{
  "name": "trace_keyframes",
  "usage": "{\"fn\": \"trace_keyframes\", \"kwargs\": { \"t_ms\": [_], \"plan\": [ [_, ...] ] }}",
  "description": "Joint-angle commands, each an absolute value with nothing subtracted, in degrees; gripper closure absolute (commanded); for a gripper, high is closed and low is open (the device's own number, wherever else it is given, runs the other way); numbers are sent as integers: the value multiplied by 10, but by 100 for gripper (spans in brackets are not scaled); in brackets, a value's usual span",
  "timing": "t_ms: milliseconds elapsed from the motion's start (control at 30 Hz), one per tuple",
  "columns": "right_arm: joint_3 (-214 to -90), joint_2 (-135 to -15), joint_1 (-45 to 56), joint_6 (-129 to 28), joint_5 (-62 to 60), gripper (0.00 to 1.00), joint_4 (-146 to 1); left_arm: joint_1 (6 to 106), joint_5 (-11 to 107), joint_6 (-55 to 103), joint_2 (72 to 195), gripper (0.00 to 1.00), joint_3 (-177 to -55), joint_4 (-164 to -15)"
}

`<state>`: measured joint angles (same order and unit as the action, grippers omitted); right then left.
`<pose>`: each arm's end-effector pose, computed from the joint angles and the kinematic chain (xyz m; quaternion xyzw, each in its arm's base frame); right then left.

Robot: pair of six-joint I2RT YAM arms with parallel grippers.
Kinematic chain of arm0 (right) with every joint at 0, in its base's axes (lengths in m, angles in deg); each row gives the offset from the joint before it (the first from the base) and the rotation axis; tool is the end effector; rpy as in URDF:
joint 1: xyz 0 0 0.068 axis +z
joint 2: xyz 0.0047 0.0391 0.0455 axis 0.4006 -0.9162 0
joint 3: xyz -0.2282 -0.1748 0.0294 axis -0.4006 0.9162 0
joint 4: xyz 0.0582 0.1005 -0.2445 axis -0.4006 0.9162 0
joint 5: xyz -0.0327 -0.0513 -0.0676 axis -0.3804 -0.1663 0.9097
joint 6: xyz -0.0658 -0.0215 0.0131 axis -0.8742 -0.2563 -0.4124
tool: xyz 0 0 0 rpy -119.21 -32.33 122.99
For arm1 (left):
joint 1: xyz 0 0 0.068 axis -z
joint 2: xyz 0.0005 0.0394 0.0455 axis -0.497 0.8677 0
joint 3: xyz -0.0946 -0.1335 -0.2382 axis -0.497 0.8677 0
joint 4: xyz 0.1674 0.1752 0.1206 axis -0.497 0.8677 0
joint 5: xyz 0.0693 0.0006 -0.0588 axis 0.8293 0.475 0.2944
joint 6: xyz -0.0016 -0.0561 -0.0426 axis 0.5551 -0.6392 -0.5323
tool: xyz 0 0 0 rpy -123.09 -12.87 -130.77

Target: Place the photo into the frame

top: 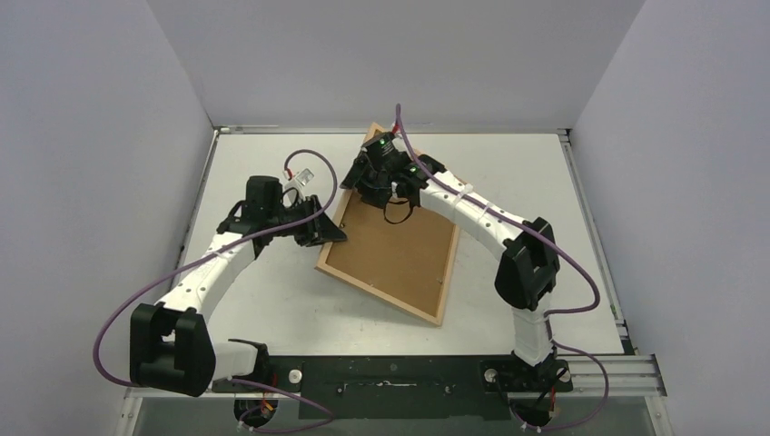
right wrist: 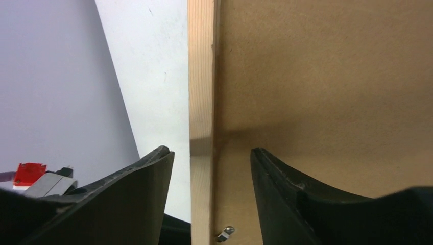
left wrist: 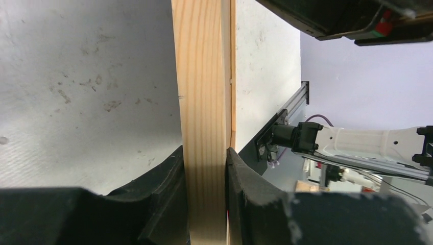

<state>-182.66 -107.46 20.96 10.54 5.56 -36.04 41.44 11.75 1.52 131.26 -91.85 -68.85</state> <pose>0.3456 0.3422 0.3071 0.1804 0.9034 0.3275 0.2098 0.2646 -0.0957 0.2486 -0.0190 0.8633 -0.4620 0.2023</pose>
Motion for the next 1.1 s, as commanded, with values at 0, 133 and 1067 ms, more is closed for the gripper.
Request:
{"fn": "trace_keyframes", "kwargs": {
  "t_ms": [0, 133, 1067],
  "plan": [
    [-1837, -990, 179, 105, 64, 39, -362, 415, 131, 109, 1288, 99, -1036, -603],
    [-1832, -952, 154, 95, 62, 32, -360, 413, 171, 170, 1307, 100, -1117, -515],
    [-1786, -864, 135, 120, 54, 10, -420, 505, 325, 434, 1305, 100, -1317, -488]
  ]
}}
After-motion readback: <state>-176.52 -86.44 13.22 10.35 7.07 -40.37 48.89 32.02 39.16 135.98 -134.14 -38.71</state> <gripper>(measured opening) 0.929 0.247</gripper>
